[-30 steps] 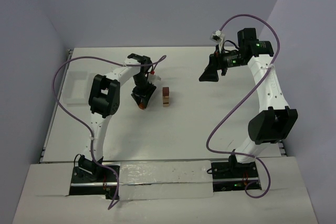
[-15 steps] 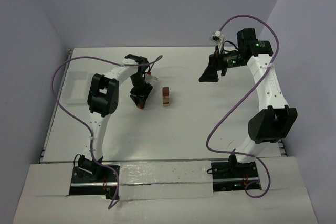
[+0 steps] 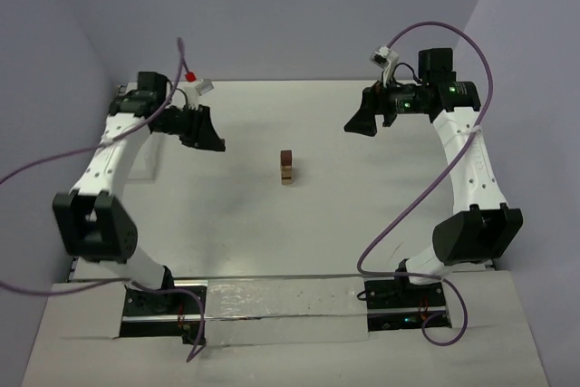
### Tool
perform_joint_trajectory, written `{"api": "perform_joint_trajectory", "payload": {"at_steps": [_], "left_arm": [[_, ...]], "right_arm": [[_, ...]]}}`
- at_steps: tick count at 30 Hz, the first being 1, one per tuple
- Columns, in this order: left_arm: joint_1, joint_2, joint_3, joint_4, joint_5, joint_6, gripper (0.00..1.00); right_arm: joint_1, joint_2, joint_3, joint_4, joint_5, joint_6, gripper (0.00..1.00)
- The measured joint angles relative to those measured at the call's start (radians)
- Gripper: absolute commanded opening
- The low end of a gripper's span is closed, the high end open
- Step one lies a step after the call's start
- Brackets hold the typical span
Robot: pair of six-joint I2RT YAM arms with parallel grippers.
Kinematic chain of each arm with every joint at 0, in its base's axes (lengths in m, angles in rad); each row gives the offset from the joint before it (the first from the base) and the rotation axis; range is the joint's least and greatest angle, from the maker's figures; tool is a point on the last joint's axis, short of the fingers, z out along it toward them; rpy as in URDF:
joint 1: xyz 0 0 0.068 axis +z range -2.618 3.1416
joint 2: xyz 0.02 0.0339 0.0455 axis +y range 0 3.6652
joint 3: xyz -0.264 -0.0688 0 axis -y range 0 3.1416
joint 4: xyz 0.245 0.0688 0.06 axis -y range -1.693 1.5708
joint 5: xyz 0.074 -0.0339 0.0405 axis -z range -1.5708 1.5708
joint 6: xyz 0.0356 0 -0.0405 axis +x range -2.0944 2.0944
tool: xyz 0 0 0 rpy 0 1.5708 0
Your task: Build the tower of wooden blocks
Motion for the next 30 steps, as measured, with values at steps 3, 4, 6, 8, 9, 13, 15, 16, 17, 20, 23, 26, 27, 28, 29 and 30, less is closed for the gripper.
{"api": "perform_joint_trajectory", "payload": {"at_steps": [3, 4, 6, 8, 9, 13, 15, 16, 17, 20, 23, 26, 27, 28, 29, 30], "left_arm": [[0.04, -0.255, -0.169, 0.176, 0.119, 0.005, 0.0], [0.041, -0.338, -0.229, 0.235, 0.147, 0.002, 0.0], [0.033, -0.474, -0.319, 0.323, 0.186, -0.005, 0.0], [0.021, -0.557, -0.368, 0.404, 0.196, -0.005, 0.0], [0.015, -0.585, -0.383, 0.44, 0.195, -0.002, 0.0], [-0.012, -0.642, -0.442, 0.574, 0.153, 0.004, 0.0], [-0.028, -0.657, -0.485, 0.639, 0.122, -0.002, 0.0], [-0.037, -0.661, -0.504, 0.665, 0.106, -0.004, 0.0], [-0.046, -0.664, -0.522, 0.689, 0.092, -0.007, 0.0], [-0.083, -0.654, -0.544, 0.763, 0.072, -0.039, 0.0], [-0.131, -0.61, -0.542, 0.843, 0.06, -0.073, 0.04], [-0.175, -0.524, -0.52, 0.899, 0.057, -0.11, 0.18], [-0.186, -0.491, -0.52, 0.924, 0.056, -0.122, 0.17], [-0.196, -0.461, -0.524, 0.952, 0.051, -0.137, 0.12], [-0.203, -0.439, -0.534, 0.978, 0.044, -0.147, 0.01], [-0.209, -0.424, -0.551, 1.011, 0.036, -0.157, 0.0]], "right_arm": [[0.001, -0.042, -0.025, 0.072, 0.002, 0.042, 1.0], [0.004, -0.07, -0.056, 0.109, 0.002, 0.063, 1.0], [0.011, -0.135, -0.126, 0.169, 0.013, 0.096, 1.0], [0.039, -0.2, -0.178, 0.229, 0.045, 0.11, 1.0], [0.061, -0.227, -0.194, 0.253, 0.066, 0.114, 1.0], [0.144, -0.284, -0.223, 0.33, 0.147, 0.131, 1.0], [0.154, -0.291, -0.238, 0.359, 0.164, 0.143, 1.0], [0.154, -0.291, -0.248, 0.371, 0.173, 0.155, 1.0], [0.154, -0.291, -0.26, 0.383, 0.182, 0.167, 1.0], [0.154, -0.287, -0.291, 0.401, 0.208, 0.205, 1.0], [0.154, -0.281, -0.3, 0.42, 0.232, 0.241, 1.0], [0.152, -0.281, -0.306, 0.455, 0.253, 0.273, 1.0], [0.152, -0.281, -0.309, 0.467, 0.258, 0.28, 1.0], [0.151, -0.281, -0.312, 0.48, 0.263, 0.288, 1.0], [0.148, -0.281, -0.315, 0.491, 0.269, 0.296, 1.0], [0.147, -0.28, -0.317, 0.498, 0.275, 0.302, 1.0]]}}
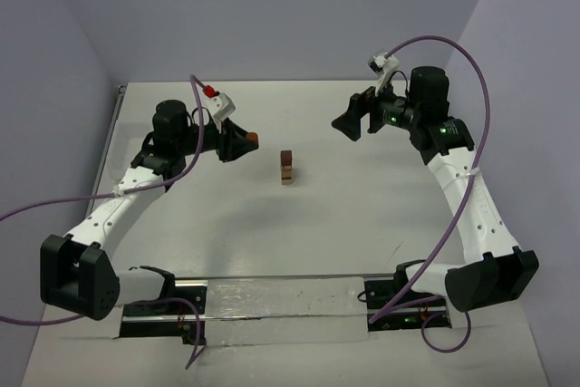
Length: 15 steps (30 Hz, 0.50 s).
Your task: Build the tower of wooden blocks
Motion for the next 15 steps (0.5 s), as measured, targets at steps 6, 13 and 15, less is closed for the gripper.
{"api": "perform_joint_trajectory", "payload": {"at_steps": [6, 13, 15], "left_arm": [[-0.04, 0.047, -0.04, 0.113, -0.042, -0.024, 0.0], [-0.089, 0.144, 0.011, 0.108, -0.113, -0.015, 0.0], [-0.091, 0.165, 0.02, 0.1, -0.148, -0.038, 0.0]], "right_arm": [[-0.032, 0.007, -0.005, 0.036, 0.021, 0.022, 1.0], [-0.048, 0.052, -0.003, 0.041, 0.031, 0.029, 1.0], [-0.05, 0.072, 0.004, 0.037, 0.031, 0.032, 1.0]]}}
